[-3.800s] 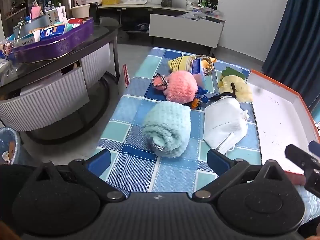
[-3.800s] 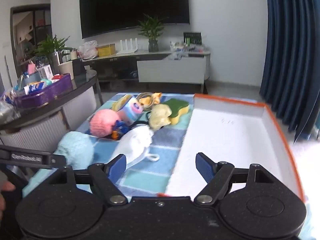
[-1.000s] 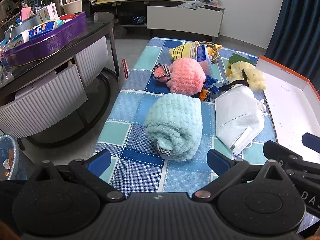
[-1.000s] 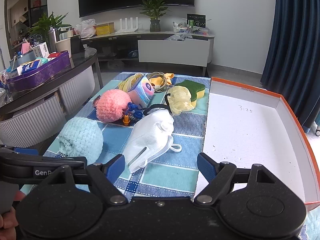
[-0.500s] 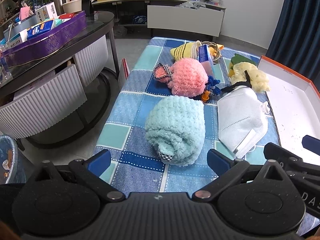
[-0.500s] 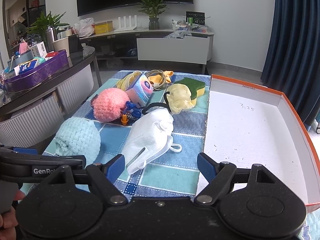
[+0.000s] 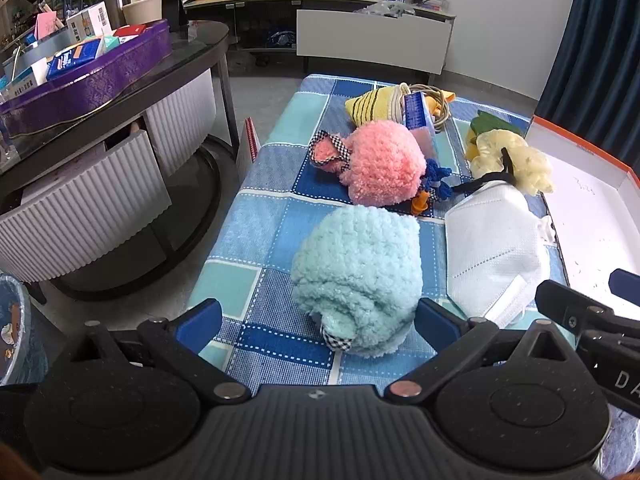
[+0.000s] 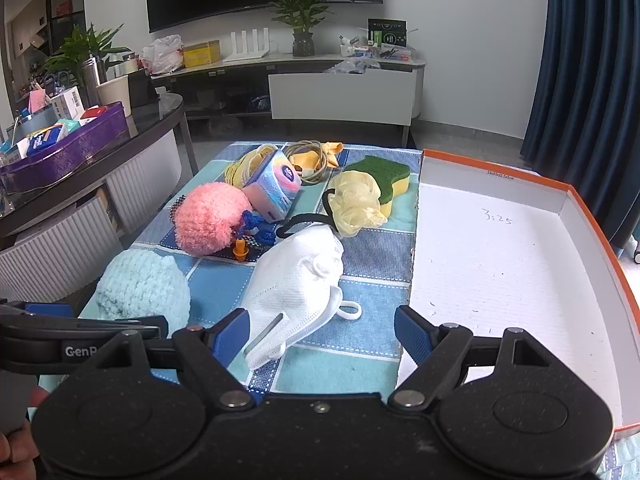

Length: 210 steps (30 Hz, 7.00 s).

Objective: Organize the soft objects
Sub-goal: 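Grasp the light-blue towel with the left tool while the right tool grasps the white mask, then carry the towel with the left tool while the right tool carries the mask into the box, then open both tools to release the towel and mask inside the white box, then withdraw both tools from the box toward the pink knitted pouch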

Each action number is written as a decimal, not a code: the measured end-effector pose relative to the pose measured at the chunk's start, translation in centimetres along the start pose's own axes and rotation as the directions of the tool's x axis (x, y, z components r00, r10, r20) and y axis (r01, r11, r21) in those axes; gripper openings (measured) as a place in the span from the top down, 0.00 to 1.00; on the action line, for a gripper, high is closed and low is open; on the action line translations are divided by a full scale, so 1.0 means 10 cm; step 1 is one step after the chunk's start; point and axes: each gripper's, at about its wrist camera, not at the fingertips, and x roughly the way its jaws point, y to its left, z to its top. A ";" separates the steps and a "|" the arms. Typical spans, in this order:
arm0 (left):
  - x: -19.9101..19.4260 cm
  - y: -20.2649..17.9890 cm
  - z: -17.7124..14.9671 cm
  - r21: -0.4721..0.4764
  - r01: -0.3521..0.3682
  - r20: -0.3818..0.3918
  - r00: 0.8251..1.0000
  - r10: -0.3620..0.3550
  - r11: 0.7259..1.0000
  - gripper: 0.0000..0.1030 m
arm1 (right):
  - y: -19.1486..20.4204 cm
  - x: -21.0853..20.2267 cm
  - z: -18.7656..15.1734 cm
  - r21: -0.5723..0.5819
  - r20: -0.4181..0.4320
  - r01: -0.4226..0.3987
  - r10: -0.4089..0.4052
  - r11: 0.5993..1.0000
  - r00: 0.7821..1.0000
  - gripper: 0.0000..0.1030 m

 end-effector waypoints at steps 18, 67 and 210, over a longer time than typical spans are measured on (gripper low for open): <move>0.19 0.01 0.05 0.011 0.131 0.050 0.990 -0.132 0.991 0.38 | -0.04 0.45 0.21 0.077 -0.081 -0.050 0.056 0.996 0.995 0.09; -0.30 -0.86 0.29 0.175 0.261 0.071 0.958 -0.277 0.949 0.43 | -1.34 -0.36 0.26 0.184 0.021 0.017 -0.022 0.983 1.000 0.49; -0.32 -0.87 0.56 0.085 0.206 0.091 0.973 -0.214 0.975 0.07 | -1.05 -0.30 0.50 0.015 0.022 0.015 -0.015 1.000 1.000 0.26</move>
